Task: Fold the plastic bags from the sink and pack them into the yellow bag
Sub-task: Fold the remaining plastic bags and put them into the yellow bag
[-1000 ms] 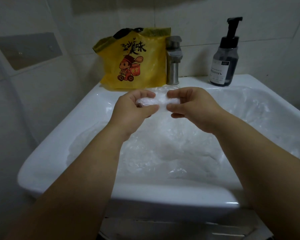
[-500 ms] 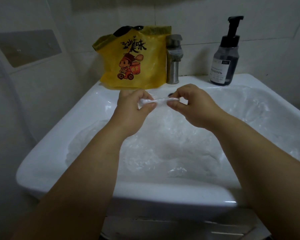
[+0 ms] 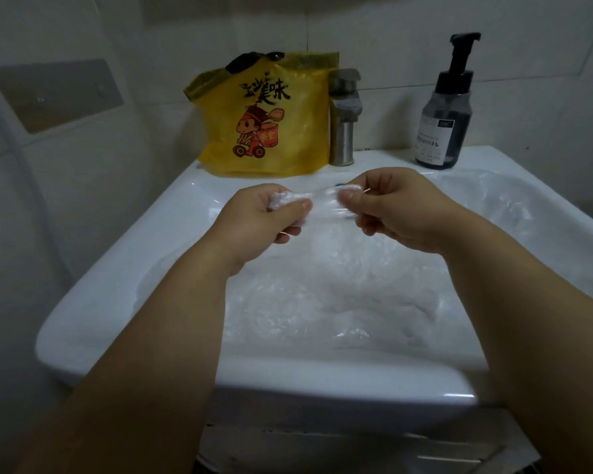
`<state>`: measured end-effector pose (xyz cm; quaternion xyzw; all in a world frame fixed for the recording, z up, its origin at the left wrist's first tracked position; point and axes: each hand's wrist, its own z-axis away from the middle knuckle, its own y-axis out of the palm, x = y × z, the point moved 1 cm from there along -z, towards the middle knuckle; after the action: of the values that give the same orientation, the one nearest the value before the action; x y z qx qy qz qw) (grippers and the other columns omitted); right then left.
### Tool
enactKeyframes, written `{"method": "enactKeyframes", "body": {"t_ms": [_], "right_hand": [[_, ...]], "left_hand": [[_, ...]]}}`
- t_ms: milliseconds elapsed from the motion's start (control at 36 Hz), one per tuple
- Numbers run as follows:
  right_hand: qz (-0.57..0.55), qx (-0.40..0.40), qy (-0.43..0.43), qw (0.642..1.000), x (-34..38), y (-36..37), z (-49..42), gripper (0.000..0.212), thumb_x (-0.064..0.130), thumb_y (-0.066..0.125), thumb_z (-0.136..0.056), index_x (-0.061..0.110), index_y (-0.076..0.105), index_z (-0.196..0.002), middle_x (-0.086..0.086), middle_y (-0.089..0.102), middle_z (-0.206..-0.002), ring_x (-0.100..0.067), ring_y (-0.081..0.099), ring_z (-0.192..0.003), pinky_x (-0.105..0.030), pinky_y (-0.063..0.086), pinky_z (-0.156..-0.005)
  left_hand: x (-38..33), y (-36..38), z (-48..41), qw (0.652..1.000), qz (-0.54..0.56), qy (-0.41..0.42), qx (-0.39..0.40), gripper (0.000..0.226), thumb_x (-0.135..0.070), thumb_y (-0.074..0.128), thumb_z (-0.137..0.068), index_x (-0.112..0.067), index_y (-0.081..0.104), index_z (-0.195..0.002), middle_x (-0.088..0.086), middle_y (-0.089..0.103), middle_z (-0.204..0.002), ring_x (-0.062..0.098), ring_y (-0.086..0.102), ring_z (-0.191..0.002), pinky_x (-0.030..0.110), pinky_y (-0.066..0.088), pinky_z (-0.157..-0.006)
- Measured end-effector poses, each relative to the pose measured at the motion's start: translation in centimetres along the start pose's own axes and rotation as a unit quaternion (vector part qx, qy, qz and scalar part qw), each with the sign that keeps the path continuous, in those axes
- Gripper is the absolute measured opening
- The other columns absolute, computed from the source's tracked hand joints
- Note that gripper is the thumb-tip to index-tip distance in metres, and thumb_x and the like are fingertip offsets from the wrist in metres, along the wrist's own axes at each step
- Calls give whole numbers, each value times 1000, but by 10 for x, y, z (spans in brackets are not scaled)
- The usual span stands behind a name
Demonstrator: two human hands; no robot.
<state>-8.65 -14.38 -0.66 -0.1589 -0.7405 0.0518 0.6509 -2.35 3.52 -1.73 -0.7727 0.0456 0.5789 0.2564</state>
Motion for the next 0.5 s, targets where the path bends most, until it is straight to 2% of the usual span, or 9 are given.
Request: {"method": "enactKeyframes", "body": {"t_ms": [139,333,500], "right_hand": [[-58,25,35,997,-1,-1,-1,9,11,60,-91,6,68,-92,-6,59,-70,-12,54,-60,-22,50,-59],[-82,36,45,995,-1,-1,-2,10,4,59,-90,10,67,-91,-6,61,-73,-12,55,-61,-21,51,-59],[-132,39,58,989,0,-3,-3,17,-3,55,-91,10,67,-88,-12,62,-83,-15,56,-62,-22,51,-58]], "left_hand": [[-1,0,1,996,56,-55,42,7,-22,60,-94,-18,63,-88,0,69,-82,6,68,-73,19,55,-67],[-7,-1,3,982,156,-83,63,8,-7,56,-95,-12,63,-93,0,70,-68,4,63,-60,15,54,-59],[-9,-2,4,971,206,-87,84,17,-2,55,-94,-14,66,-97,2,69,-70,4,62,-60,15,54,-59]]}}
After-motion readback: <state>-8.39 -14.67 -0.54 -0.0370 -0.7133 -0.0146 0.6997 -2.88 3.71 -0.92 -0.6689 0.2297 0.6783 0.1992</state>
